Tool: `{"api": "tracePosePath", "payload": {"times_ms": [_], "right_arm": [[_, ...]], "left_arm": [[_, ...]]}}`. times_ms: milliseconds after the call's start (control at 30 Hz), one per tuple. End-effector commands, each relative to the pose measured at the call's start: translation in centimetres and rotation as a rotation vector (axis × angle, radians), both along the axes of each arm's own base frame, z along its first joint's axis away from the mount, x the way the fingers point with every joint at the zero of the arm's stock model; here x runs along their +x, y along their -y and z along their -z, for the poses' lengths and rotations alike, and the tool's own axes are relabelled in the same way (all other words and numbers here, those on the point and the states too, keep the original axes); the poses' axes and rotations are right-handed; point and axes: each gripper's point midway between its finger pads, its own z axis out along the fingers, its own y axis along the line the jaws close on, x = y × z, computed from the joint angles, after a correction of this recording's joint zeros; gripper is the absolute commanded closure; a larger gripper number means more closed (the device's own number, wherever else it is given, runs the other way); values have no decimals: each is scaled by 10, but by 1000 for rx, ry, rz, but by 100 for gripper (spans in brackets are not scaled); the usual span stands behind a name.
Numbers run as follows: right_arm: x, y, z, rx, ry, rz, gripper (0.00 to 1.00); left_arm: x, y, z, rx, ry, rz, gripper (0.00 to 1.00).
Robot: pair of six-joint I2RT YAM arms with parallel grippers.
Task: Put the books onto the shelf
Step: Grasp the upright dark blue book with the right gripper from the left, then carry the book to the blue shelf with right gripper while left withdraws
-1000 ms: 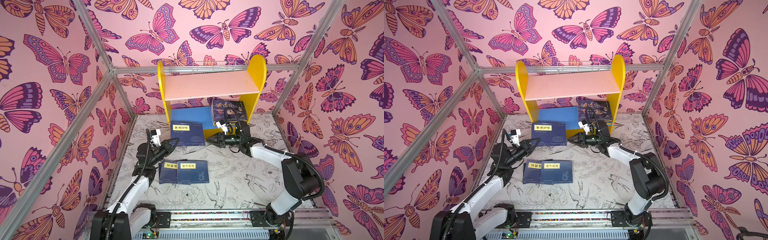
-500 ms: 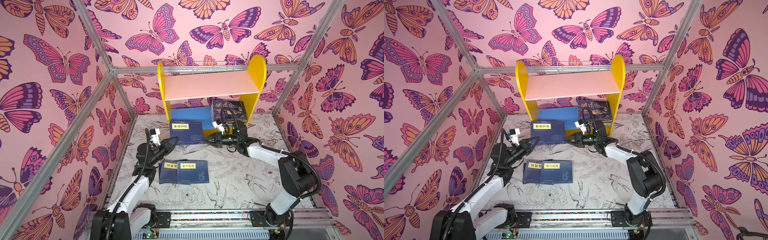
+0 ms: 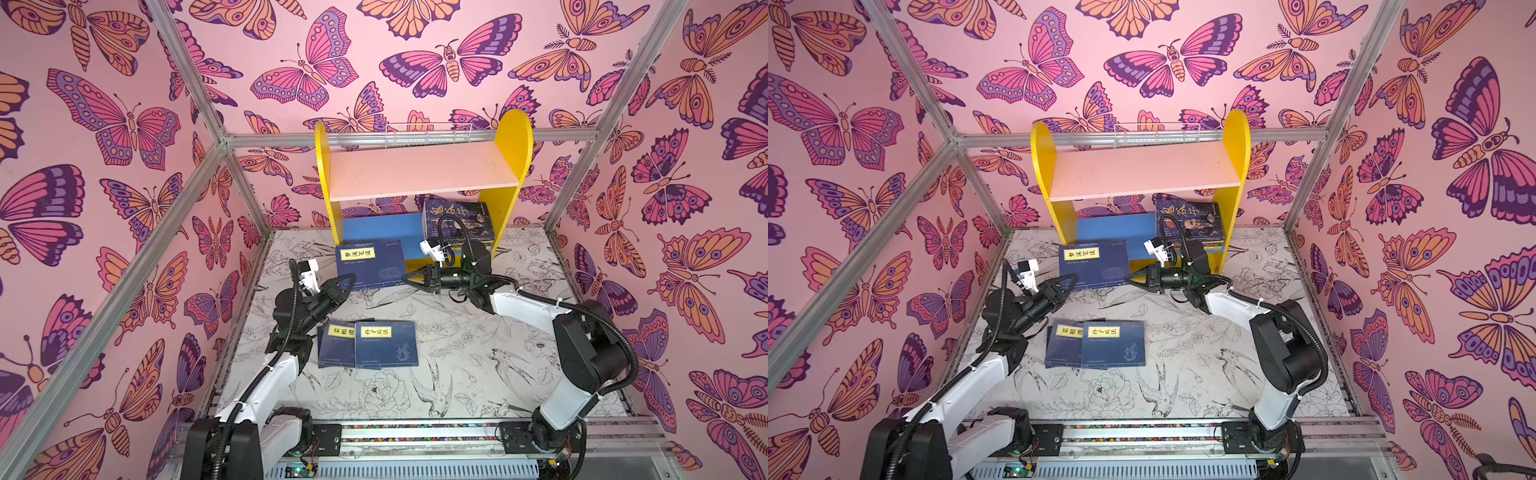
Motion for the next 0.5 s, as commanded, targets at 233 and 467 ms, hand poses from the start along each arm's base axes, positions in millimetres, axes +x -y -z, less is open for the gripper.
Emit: {"api": "tracePosePath", "payload": {"times_ms": [233,467], "right_arm": [[53,26,-33,-27,131,196,100],[88,21,-29,-161,148,277,100]], "left_arm": [[-26,-84,88,298,-413,-454,31],[-70,-133,129,472,-688,-665,31]]}}
